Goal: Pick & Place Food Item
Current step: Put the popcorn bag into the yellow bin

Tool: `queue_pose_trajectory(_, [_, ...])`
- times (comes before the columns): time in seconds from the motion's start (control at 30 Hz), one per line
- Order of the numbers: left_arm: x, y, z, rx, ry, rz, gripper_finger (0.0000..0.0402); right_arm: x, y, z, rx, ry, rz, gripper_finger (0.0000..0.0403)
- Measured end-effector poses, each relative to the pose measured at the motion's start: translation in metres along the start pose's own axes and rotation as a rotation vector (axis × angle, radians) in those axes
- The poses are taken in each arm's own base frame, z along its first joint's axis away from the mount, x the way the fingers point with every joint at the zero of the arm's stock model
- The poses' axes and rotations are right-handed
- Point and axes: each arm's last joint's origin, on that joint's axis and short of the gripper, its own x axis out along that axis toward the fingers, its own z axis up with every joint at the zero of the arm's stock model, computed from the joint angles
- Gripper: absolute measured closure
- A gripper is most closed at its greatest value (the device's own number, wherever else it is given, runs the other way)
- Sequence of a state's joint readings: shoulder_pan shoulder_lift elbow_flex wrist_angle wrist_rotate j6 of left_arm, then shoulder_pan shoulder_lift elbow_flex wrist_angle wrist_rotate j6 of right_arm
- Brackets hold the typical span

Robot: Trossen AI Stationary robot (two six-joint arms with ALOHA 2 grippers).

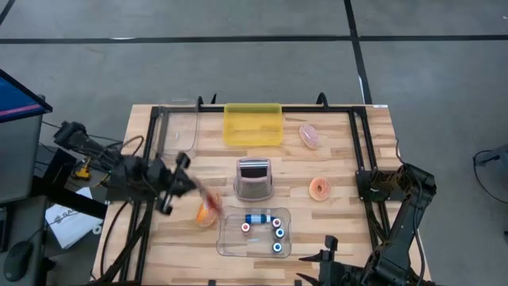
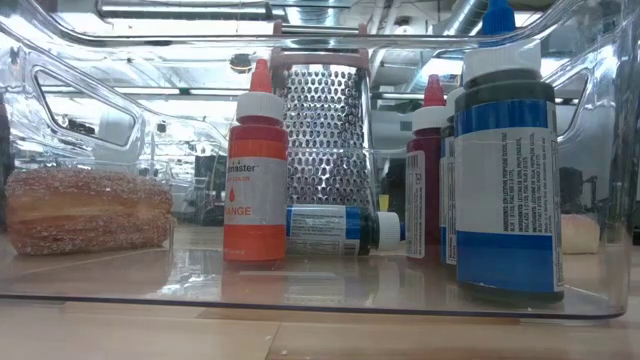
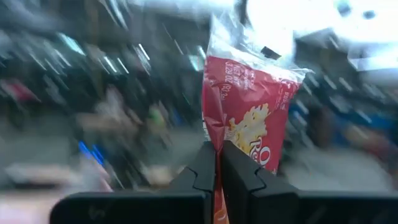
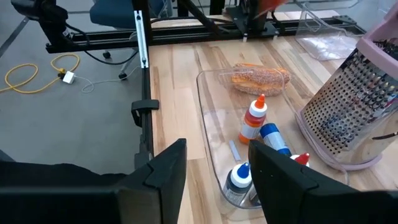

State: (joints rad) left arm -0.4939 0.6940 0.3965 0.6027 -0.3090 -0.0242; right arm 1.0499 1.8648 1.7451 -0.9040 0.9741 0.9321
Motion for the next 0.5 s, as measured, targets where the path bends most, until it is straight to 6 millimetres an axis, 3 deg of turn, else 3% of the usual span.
queue_pose_trajectory(0.23, [0.013, 0.040, 0.031, 0.146, -0.329, 0.158, 0.0400, 0.002, -0.001, 0.001, -0.034, 0.001, -0.006, 0.0239])
queue_pose_trajectory(0.5, [0.067, 0.098, 0.046, 0.230, -0.294, 0.343, 0.0400, 0.010, -0.007, 0.004, -0.084, 0.015, -0.038, 0.0239])
